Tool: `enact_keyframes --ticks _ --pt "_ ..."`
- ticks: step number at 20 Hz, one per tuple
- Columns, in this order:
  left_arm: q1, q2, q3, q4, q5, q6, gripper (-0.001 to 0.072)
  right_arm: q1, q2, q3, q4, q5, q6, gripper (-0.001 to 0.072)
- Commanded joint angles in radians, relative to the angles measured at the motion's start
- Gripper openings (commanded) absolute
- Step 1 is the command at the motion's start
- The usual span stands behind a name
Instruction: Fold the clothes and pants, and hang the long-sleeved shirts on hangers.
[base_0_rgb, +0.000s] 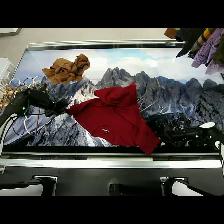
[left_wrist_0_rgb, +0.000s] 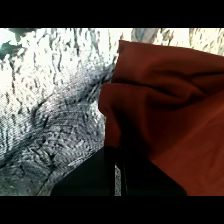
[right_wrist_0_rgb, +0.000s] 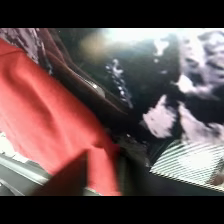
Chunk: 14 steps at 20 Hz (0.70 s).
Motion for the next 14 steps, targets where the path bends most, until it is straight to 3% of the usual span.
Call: enact_keyframes --ticks 1,8,11,14 --pt "0.000 0.000 0.001 0.000 0.009 0.000 0.0016 0.001 0.001 -0.018 0.101 0.016 -0.097 0.0029" --pt "0.001 0.124 0.047 -0.024 0.050 0.015 0.0015 0.001 0.128 0.078 0.544 0.069 -0.210 0.0027" --pt "0.005 0.242 0.206 -0.026 0.051 0.015 0.0015 0.000 0.240 0.299 0.819 0.009 -0.220 0.0027" --pt "0.041 0.368 0.438 -0.025 0.051 -0.013 0.0015 -0.002 0.336 0.637 0.808 -0.110 -0.130 0.0027"
